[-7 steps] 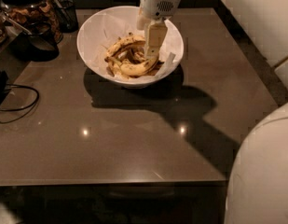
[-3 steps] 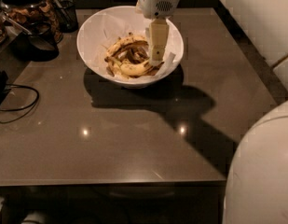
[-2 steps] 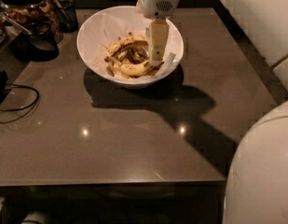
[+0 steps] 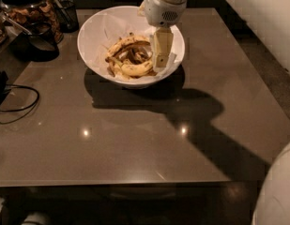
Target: Pick banana from white bowl
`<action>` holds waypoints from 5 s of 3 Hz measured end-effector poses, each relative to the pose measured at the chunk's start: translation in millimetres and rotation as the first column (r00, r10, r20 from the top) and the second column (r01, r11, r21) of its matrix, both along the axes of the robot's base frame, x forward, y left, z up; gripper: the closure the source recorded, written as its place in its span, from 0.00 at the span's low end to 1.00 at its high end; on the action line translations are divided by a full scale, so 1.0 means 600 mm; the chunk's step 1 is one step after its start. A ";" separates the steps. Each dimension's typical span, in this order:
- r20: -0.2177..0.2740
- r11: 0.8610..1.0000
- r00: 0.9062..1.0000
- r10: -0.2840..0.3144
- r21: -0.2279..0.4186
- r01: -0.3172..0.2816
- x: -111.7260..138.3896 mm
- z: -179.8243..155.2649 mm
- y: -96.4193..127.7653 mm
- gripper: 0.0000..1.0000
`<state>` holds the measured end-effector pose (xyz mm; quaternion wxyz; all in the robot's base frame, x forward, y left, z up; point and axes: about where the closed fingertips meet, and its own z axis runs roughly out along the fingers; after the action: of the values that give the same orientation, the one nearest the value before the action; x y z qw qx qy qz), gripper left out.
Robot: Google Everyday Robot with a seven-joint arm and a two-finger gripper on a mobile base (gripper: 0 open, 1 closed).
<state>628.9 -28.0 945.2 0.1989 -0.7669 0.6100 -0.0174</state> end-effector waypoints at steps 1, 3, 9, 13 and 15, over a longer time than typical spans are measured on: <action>0.010 1.000 1.000 0.011 0.010 -0.011 -0.001 -0.001 -0.002 0.05; 0.024 0.999 0.999 0.038 0.013 -0.038 0.019 0.016 0.003 0.00; -0.079 0.998 0.995 0.063 0.009 -0.062 0.022 -0.033 0.033 0.38; -0.154 0.998 0.986 0.057 0.012 -0.055 -0.005 -0.081 0.035 0.40; -0.192 0.998 0.980 0.055 0.001 -0.055 -0.002 -0.108 0.032 0.39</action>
Offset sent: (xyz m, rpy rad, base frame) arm 0.0078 -0.0042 0.0147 0.0150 -0.0313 0.0344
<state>627.7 -8.6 880.3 0.1379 -0.7820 0.6048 0.0608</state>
